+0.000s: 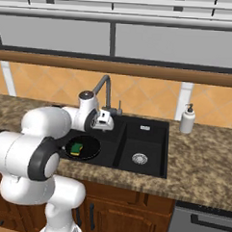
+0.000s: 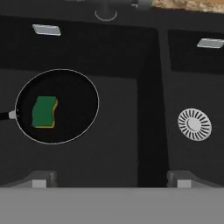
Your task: Pick the pan and sponge and place them into the sink. Then turn on the water.
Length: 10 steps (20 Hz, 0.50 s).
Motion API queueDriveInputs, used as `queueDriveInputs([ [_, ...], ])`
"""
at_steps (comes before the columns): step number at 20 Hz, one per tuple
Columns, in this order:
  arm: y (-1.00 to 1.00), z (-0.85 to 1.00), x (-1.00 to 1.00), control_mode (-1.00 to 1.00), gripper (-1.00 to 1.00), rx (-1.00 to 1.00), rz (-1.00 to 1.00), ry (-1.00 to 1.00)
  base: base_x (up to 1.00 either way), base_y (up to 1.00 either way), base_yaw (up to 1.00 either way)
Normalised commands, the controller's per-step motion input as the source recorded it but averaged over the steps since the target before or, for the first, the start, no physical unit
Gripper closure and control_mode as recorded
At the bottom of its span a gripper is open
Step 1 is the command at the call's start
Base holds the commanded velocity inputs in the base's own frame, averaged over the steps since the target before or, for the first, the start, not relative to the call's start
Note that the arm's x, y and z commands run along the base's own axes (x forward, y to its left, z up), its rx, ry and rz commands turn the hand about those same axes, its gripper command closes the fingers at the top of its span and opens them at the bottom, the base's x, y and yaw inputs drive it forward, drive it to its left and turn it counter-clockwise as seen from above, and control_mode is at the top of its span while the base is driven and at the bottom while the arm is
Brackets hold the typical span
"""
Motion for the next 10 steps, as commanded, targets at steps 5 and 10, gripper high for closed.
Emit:
queueDriveInputs([
  [5,-0.38,0.03,0.01,-1.0,-1.0,0.0,0.05,-0.23,0.0,0.0,0.0],
  [10,-0.32,0.07,0.1,-1.0,-1.0,0.03,0.02,-0.2,0.0,0.0,0.0],
])
